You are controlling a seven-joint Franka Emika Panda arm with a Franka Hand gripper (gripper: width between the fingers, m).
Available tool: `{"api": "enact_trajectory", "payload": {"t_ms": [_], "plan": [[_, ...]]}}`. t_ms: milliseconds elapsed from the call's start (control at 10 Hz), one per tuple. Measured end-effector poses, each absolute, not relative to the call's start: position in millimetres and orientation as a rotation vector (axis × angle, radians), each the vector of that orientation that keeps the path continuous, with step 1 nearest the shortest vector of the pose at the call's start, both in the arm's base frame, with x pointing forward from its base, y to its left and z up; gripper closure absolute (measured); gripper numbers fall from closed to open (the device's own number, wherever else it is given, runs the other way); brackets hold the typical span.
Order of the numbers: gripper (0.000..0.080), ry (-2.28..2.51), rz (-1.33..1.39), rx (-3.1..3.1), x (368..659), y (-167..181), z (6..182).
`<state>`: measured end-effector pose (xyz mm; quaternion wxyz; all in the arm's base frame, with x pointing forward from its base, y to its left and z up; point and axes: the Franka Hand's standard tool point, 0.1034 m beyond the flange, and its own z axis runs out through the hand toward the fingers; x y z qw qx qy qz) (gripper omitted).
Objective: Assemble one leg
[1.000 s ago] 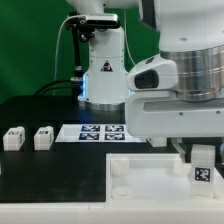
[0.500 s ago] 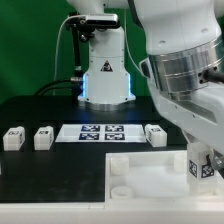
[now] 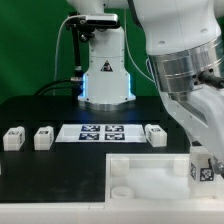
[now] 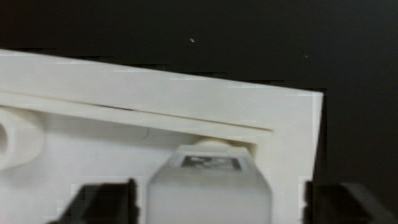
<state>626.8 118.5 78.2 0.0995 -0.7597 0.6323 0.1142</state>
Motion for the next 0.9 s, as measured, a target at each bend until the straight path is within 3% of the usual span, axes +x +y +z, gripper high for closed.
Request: {"api": "enact_trajectory", "payload": {"t_ms": [100,200,300,600,900], "plan": [[0.024,1.765,0.338,-2.331,624.4,118.6,76.8],[0.0168,1.57,0.353,-2.463,620.3,121.2,74.8],[0.0155,1.334,0.327,-2.615,617.4,124.7,74.5],[0.0151,0.932,0.279,-2.762,616.4,124.5,73.0],[0.0151,0.235,0.083,-2.929,625.2,118.5,67.4]]}}
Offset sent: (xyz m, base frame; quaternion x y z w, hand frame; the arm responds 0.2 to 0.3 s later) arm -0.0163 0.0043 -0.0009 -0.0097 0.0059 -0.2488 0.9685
